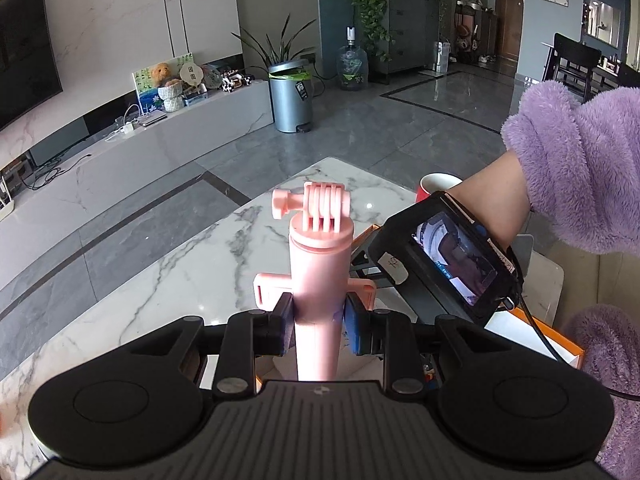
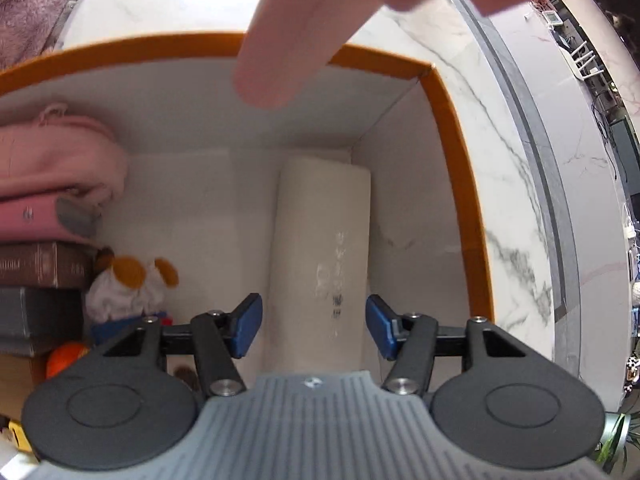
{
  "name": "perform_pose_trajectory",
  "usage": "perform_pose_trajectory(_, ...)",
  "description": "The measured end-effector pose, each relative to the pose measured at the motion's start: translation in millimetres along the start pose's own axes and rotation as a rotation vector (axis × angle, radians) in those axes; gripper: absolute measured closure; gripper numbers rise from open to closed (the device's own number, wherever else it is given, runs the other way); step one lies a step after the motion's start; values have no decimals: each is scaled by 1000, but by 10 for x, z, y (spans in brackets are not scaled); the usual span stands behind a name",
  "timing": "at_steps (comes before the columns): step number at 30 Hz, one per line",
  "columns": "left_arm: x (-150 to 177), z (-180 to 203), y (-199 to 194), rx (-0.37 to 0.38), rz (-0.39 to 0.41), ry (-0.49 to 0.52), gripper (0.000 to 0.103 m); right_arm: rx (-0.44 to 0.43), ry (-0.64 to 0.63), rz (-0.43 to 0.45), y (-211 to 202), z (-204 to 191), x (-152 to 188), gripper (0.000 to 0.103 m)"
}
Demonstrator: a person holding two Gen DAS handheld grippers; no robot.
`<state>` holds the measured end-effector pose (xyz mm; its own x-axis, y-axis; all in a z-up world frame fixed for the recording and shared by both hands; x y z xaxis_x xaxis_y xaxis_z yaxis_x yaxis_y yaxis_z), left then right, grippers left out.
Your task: Organize objects
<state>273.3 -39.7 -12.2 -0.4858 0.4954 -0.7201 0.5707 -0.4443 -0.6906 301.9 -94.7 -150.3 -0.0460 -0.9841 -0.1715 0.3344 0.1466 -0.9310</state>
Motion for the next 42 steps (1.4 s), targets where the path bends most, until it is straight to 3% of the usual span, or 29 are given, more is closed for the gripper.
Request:
perform_pose_trajectory(6,61,120,113,12,-37,36,72,75,-72,-41,123,-134,165,44)
perform_pose_trajectory(9,95,172,179,16,-59,57,72,118,-24,-19,111,-52,159,47)
perform_pose_trajectory(10,97,187,220,16,-70,69,72,142,-18,-20,113,-30,164,49)
perform_pose_trajectory(12,134,218,265,12,-87,88,72,153,-13,-34,122,-23,183,65)
perform_pose_trajectory(16,206,239,370,16,-122,89,72,107,60,23,-22,-35,204,66)
perform_pose_trajectory(21,298,240,475,3,-147,62,72,-53,264,195,-443,-29,165,65)
perform_pose_trajectory(26,355,321,525,-1,-167,62,72,-135,396,270,-641,-54,190,65)
perform_pose_trajectory(29,387,374,540,-3,-181,64,72,-136,442,289,-693,-65,211,66)
perform_pose_trajectory(32,419,422,535,-4,-185,58,72,-124,468,304,-728,-96,223,78)
perform_pose_trajectory(34,431,434,512,3,-177,27,72,-121,493,320,-685,44,233,81)
perform_pose_trajectory(42,452,401,435,16,-131,-125,72,-51,602,394,-688,-20,294,92)
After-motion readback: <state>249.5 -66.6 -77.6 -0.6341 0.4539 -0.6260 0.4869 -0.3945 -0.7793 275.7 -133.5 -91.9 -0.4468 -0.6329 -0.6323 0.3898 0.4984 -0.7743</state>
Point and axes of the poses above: each gripper's, at about its wrist camera, not at the fingertips, and y roughly the way its jaws point, z to its right, x to its underside, the point moved 6 cm from there along y, roughly the way its jaws point
